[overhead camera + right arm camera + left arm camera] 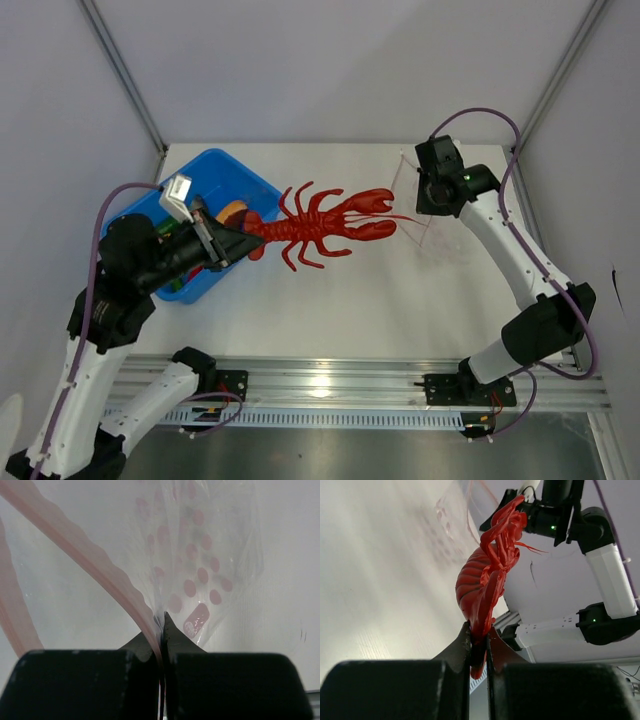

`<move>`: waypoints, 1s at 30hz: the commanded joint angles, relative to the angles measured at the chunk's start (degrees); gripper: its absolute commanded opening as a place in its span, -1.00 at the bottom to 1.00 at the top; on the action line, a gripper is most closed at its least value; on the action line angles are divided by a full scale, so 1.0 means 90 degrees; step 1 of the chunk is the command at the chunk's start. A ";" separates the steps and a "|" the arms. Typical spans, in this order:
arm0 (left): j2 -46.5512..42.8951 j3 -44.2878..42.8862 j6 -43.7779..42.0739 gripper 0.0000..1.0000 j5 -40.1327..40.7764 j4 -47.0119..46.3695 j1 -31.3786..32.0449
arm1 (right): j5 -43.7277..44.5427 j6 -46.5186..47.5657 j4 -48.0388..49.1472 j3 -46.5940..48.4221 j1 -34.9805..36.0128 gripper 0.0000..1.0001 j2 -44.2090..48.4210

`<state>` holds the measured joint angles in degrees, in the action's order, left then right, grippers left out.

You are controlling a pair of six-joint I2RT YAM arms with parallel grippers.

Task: Place the food in the zip-top bag and seal the zipper
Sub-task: Place the fake lobster in the zipper food storage bag.

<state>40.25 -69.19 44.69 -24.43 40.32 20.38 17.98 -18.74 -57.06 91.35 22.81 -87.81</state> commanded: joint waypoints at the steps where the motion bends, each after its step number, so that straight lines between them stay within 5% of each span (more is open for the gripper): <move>1: 0.0361 -0.0456 0.0308 -0.99 0.0867 0.0178 0.0518 | 0.0628 -0.0290 0.0353 -0.0110 0.0200 -1.00 0.0332; 18: 0.1357 -0.0808 0.0494 -0.99 0.1884 0.0130 0.1729 | 0.0961 -0.0154 0.0881 -0.0960 0.0766 -1.00 0.1095; 30: 0.1192 -0.1043 0.0660 -0.99 0.2157 0.0315 0.1905 | 0.1537 -0.0135 0.1037 -0.1361 0.0952 -1.00 0.1192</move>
<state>52.82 -74.85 48.66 -5.72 45.54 36.91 28.34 -19.88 -50.17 79.83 31.03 -79.11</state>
